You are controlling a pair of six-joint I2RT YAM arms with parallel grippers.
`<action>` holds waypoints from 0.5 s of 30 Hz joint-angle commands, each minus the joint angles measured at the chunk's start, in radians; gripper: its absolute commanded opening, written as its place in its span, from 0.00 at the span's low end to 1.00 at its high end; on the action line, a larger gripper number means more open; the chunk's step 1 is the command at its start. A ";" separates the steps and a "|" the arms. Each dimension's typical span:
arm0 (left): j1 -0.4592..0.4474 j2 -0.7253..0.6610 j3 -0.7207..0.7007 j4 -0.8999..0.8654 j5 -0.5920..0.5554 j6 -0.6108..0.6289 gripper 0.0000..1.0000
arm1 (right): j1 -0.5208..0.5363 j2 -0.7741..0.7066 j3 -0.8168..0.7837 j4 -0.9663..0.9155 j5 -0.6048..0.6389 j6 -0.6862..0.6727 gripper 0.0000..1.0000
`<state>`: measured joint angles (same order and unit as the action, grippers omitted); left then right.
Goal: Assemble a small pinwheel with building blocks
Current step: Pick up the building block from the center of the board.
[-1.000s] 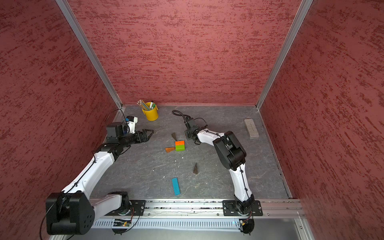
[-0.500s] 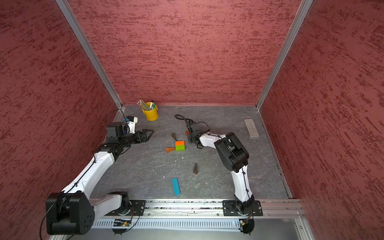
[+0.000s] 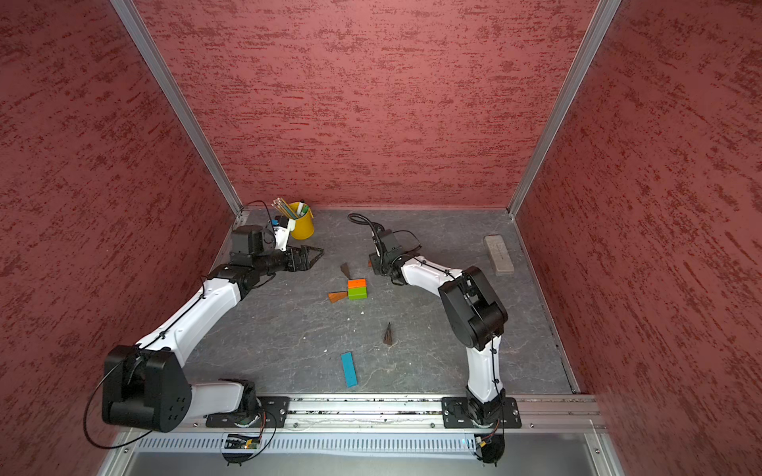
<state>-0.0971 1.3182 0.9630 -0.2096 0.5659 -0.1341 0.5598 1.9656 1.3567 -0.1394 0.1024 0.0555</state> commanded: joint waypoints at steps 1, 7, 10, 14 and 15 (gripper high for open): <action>0.046 -0.021 0.009 -0.023 -0.010 0.041 1.00 | -0.023 0.018 0.017 -0.031 -0.105 -0.221 0.60; 0.105 -0.062 -0.110 0.159 0.128 -0.071 1.00 | -0.091 -0.012 -0.013 -0.049 -0.262 -0.598 0.58; 0.156 -0.018 -0.162 0.344 0.267 -0.209 1.00 | -0.122 0.013 0.015 -0.053 -0.270 -0.700 0.58; 0.201 0.079 -0.177 0.554 0.387 -0.392 1.00 | -0.154 0.065 0.086 -0.101 -0.366 -0.760 0.57; 0.209 0.098 -0.178 0.588 0.405 -0.427 1.00 | -0.159 0.073 0.093 -0.106 -0.384 -0.776 0.57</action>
<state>0.0895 1.3781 0.7925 0.1650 0.8459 -0.4023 0.4149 2.0079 1.4120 -0.2058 -0.1780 -0.6018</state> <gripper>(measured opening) 0.996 0.573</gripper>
